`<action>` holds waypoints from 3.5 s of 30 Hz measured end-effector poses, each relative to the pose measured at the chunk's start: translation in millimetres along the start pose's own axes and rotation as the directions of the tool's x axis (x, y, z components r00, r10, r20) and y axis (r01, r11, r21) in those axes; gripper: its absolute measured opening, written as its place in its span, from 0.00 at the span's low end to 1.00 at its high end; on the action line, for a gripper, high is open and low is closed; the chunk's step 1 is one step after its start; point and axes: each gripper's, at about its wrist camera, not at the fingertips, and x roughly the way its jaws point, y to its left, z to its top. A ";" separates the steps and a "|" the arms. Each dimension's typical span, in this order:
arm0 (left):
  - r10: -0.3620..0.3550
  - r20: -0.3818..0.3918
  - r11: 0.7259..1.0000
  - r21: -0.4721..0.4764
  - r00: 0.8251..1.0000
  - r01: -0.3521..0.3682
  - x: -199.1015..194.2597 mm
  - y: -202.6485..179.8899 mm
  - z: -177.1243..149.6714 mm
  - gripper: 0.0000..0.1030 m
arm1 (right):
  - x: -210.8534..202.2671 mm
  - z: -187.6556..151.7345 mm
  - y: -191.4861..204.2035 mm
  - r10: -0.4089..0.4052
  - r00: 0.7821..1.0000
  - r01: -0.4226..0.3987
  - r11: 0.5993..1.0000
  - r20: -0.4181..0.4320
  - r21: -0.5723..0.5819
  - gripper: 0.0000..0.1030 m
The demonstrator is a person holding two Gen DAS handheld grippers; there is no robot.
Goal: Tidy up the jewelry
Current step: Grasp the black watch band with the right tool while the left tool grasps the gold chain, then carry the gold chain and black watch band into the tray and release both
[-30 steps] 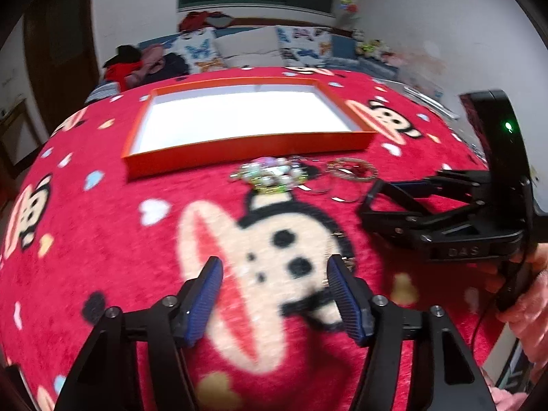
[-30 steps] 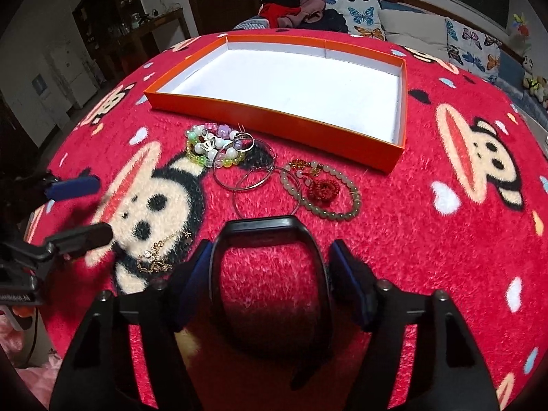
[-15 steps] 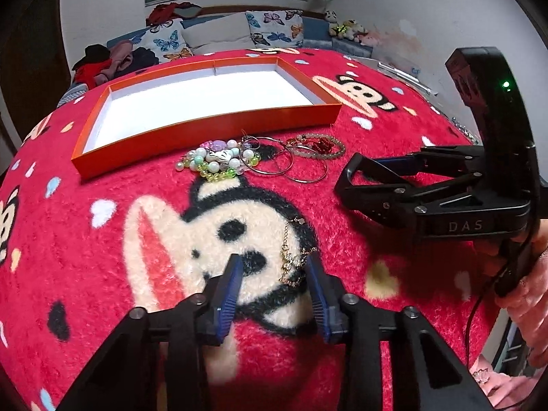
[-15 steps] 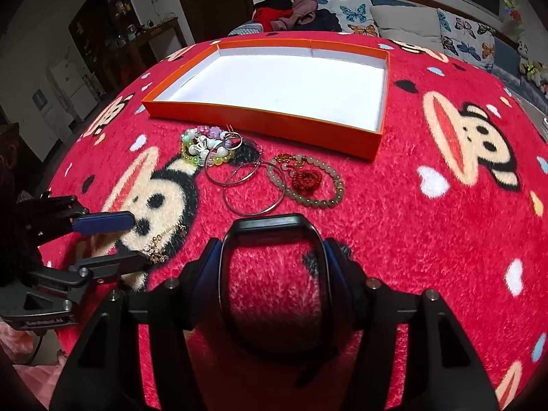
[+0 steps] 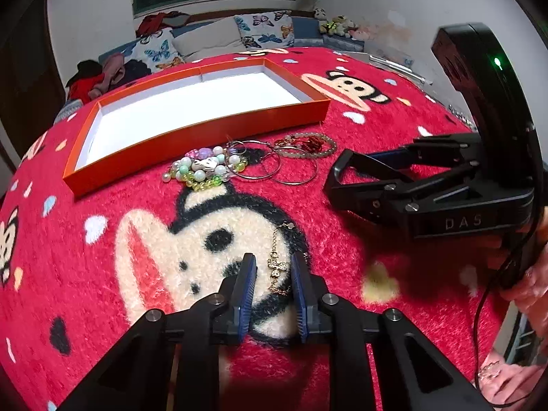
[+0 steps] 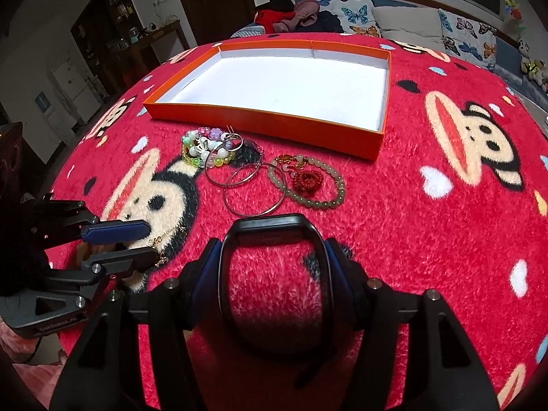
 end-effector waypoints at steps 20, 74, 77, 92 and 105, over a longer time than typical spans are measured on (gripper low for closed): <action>-0.046 0.169 0.996 -0.074 0.984 0.059 -67.5 29.7 20.7 0.11 | -22.3 6.1 2.0 -0.009 0.999 0.009 1.000 0.044 0.009 0.56; 0.156 -0.004 0.986 -0.060 0.988 -0.156 65.7 175.2 129.9 0.12 | 70.0 127.8 -30.1 -0.061 0.997 0.058 0.996 0.044 0.062 0.60; 0.161 -0.015 0.985 -0.061 0.987 -0.162 71.0 175.8 127.2 0.13 | 67.7 128.7 -31.6 -0.056 0.997 0.053 0.997 0.051 0.063 0.63; 0.181 0.020 0.981 -0.077 0.983 -0.179 53.0 169.5 128.7 0.50 | 8.0 103.1 -4.3 -0.047 0.992 0.055 0.997 0.115 -0.063 0.70; 0.169 0.091 0.981 -0.107 0.981 -0.159 2.5 147.9 99.8 0.50 | 30.2 62.0 28.0 0.048 0.999 -0.046 0.994 0.022 -0.100 0.39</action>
